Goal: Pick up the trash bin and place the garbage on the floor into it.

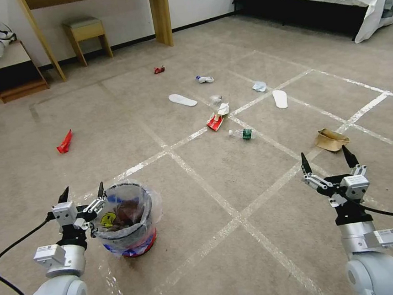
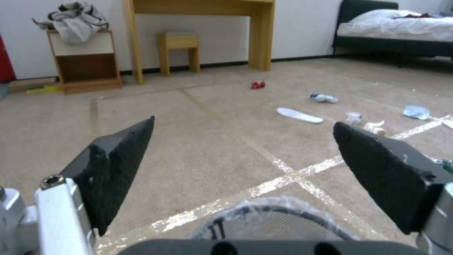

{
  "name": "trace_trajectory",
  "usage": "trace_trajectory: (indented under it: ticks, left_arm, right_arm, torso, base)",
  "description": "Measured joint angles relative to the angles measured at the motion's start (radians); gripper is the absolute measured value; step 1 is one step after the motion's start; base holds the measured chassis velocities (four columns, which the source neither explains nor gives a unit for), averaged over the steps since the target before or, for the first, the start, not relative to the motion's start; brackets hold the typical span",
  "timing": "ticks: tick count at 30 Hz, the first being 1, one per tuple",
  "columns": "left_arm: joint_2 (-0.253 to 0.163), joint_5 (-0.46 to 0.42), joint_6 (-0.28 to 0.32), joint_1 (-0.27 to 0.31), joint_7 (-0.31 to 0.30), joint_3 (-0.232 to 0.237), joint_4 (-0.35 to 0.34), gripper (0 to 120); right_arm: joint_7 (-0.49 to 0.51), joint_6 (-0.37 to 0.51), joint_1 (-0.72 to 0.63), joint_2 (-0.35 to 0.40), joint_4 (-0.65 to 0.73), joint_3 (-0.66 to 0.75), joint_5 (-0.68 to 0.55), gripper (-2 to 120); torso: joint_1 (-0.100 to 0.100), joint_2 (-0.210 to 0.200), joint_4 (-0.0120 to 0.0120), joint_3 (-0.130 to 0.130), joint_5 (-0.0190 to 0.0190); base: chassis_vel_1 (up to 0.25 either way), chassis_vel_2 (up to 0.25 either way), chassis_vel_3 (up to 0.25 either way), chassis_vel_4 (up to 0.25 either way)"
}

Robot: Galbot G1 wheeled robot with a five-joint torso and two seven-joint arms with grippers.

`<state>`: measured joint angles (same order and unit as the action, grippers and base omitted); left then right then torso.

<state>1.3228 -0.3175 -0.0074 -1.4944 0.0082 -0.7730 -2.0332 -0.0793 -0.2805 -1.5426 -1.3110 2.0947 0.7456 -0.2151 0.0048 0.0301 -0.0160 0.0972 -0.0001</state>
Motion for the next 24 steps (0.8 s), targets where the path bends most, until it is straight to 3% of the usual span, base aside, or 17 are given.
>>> trace_trajectory:
  ticks: [5, 8, 11, 12, 13, 15, 16, 18, 19, 21, 22, 24]
  left_arm:
    - [-0.023, -0.037, 0.081, -0.005, 0.001, -0.01, -0.012, 100]
    - [-0.073, -0.036, 0.157, -0.009, 0.001, -0.019, -0.001, 100]
    - [-0.087, -0.048, 0.177, -0.01, 0.0, -0.019, 0.002, 100]
    - [-0.122, -0.088, 0.219, -0.011, -0.006, -0.018, 0.009, 100]
    - [-0.122, -0.088, 0.219, -0.011, -0.006, -0.018, 0.009, 100]
    - [-0.205, -0.148, 0.28, 0.01, -0.009, -0.016, 0.041, 100]
    - [-0.205, -0.148, 0.28, 0.01, -0.009, -0.016, 0.041, 100]
    - [-0.269, -0.247, 0.337, 0.028, -0.014, -0.016, 0.051, 100]
    - [-0.269, -0.247, 0.337, 0.028, -0.014, -0.016, 0.051, 100]
    - [-0.345, -0.401, 0.422, 0.053, -0.045, -0.012, 0.06, 100]
    - [-0.345, -0.401, 0.422, 0.053, -0.045, -0.012, 0.06, 100]
    - [-0.414, -0.52, 0.5, 0.085, -0.071, -0.003, 0.074, 100]
  right_arm:
    - [0.0, 0.005, -0.001, 0.005, -0.008, -0.015, -0.001, 100]
    - [0.001, 0.005, 0.004, -0.004, -0.021, -0.03, 0.001, 100]
    - [0.001, 0.006, 0.004, -0.004, -0.023, -0.034, 0.001, 100]
    - [0.001, 0.006, 0.005, -0.004, -0.026, -0.038, 0.002, 100]
    - [0.001, 0.006, 0.005, -0.004, -0.026, -0.038, 0.002, 100]
    - [0.001, 0.006, 0.016, 0.003, -0.041, -0.048, 0.001, 100]
    - [0.001, 0.006, 0.016, 0.003, -0.041, -0.048, 0.001, 100]
    - [0.001, 0.006, 0.031, 0.009, -0.058, -0.068, 0.001, 100]
    - [0.001, 0.006, 0.031, 0.009, -0.058, -0.068, 0.001, 100]
    - [0.0, 0.008, 0.049, 0.013, -0.083, -0.095, 0.003, 100]
    - [0.0, 0.008, 0.049, 0.013, -0.083, -0.095, 0.003, 100]
    - [0.0, 0.01, 0.057, 0.013, -0.098, -0.108, 0.005, 100]
  torso:
    - [0.0, 0.0, 0.0, 0.0, 0.0001]
    - [0.0, 0.0, 0.0, 0.0, 0.0001]
    - [0.0, 0.0, 0.0, 0.0, 0.0001]
    - [0.0, 0.0, 0.0001, 0.0, -0.0004]
    - [0.0, 0.0, 0.0001, 0.0, -0.0004]
    - [0.0, 0.0, -0.0001, 0.0, -0.0003]
    - [0.0, 0.0, -0.0001, 0.0, -0.0003]
    - [0.0, 0.0, 0.0, 0.0, -0.0001]
    - [0.0, 0.0, 0.0, 0.0, -0.0001]
    - [0.0, 0.0, 0.0003, 0.0, -0.0002]
    - [0.0, 0.0, 0.0003, 0.0, -0.0002]
    - [0.0, 0.0, 0.0, 0.0, -0.0001]
  base:
    - [0.0, 0.0, 0.0, 0.0]
    - [0.0, 0.0, 0.0, 0.0]
    - [0.0, 0.0, 0.0, 0.0]
    - [0.0, 0.0, 0.0, 0.0]
    - [0.0, 0.0, 0.0, 0.0]
    - [0.0, 0.0, 0.0, 0.0]
    - [0.0, 0.0, 0.0, 0.0]
    - [0.0, 0.0, 0.0, 0.0]
    - [0.0, 0.0, 0.0, 0.0]
    - [0.0, 0.0, 0.0, 0.0]
    - [0.0, 0.0, 0.0, 0.0]
    - [0.0, 0.0, 0.0, 0.0]
